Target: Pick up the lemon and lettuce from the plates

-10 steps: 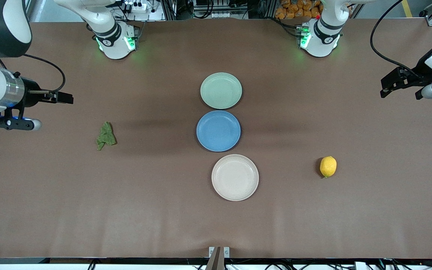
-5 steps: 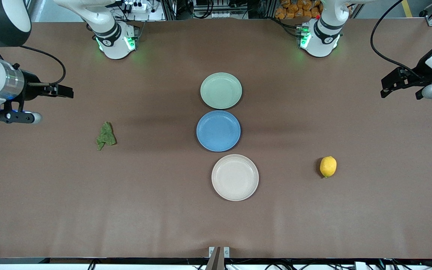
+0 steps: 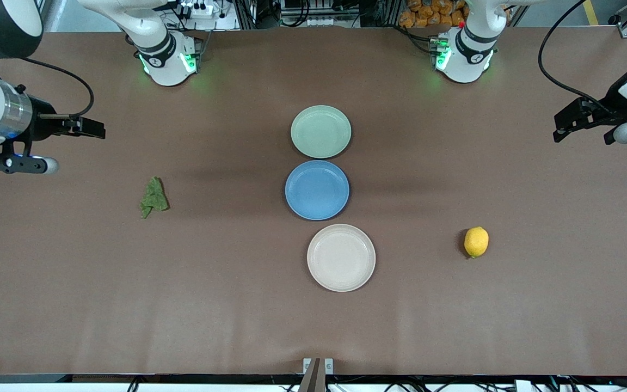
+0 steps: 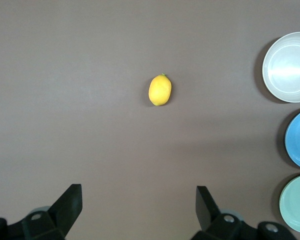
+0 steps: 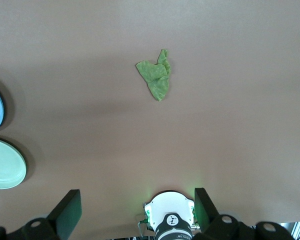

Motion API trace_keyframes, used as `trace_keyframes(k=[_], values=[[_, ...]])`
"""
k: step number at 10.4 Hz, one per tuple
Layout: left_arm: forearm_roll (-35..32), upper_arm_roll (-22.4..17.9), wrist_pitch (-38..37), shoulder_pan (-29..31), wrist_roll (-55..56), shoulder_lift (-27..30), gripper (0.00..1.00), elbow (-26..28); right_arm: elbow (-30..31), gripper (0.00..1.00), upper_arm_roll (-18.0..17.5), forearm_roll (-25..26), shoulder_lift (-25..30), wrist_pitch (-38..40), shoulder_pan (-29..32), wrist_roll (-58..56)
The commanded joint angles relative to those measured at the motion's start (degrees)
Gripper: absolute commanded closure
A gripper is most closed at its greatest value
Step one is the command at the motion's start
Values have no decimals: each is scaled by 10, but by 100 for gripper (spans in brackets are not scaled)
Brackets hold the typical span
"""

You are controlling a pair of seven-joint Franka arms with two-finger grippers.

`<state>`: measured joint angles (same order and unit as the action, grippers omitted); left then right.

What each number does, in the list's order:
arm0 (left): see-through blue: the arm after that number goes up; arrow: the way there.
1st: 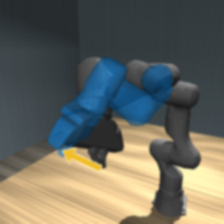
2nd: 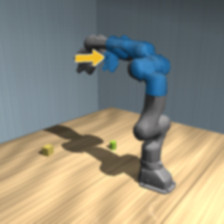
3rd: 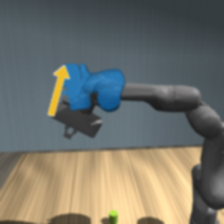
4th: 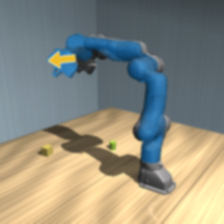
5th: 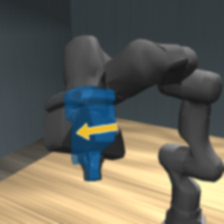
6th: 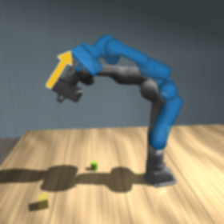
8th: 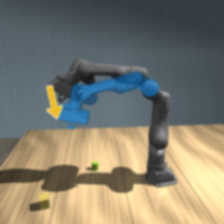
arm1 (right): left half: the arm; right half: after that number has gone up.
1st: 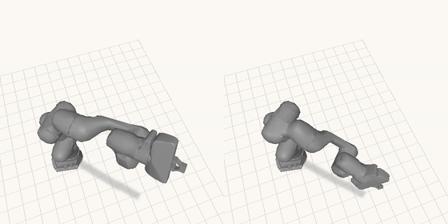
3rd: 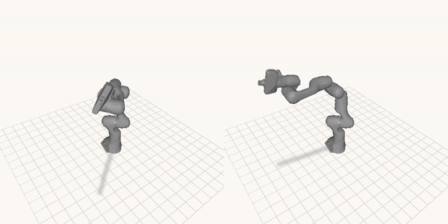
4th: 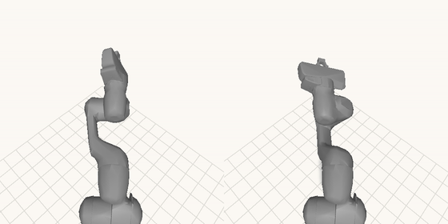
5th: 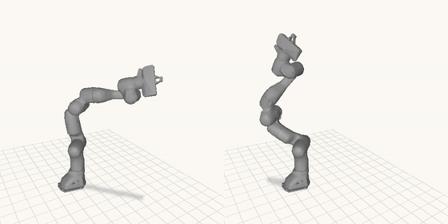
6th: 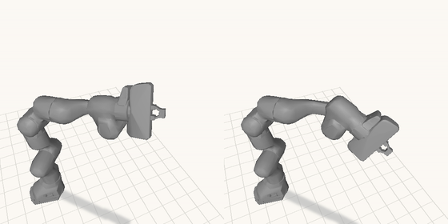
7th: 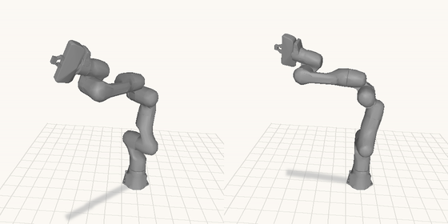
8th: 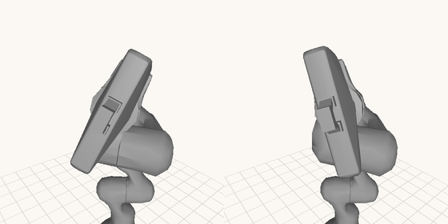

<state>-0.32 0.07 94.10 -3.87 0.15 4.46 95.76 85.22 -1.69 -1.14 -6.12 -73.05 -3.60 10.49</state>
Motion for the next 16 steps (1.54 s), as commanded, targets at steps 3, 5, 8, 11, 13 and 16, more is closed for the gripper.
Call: trace_keyframes(k=[3,5,8,11,13,16], values=[[3,0,-9,3,0,0,0,-4,10,0,5,2,29,-36,2,1],[3,0,-9,3,0,-1,0,-4,5,0,5,1,30,-47,4,1],[3,0,-9,3,0,-1,0,-4,-9,0,6,2,33,-46,4,1],[3,0,-9,3,0,-2,0,-4,-11,0,7,3,38,-48,17,1],[3,0,-9,3,0,-2,0,-4,-14,0,7,3,32,-82,27,0],[3,0,-8,3,0,-2,0,-4,-14,0,6,2,28,-99,28,-5]])
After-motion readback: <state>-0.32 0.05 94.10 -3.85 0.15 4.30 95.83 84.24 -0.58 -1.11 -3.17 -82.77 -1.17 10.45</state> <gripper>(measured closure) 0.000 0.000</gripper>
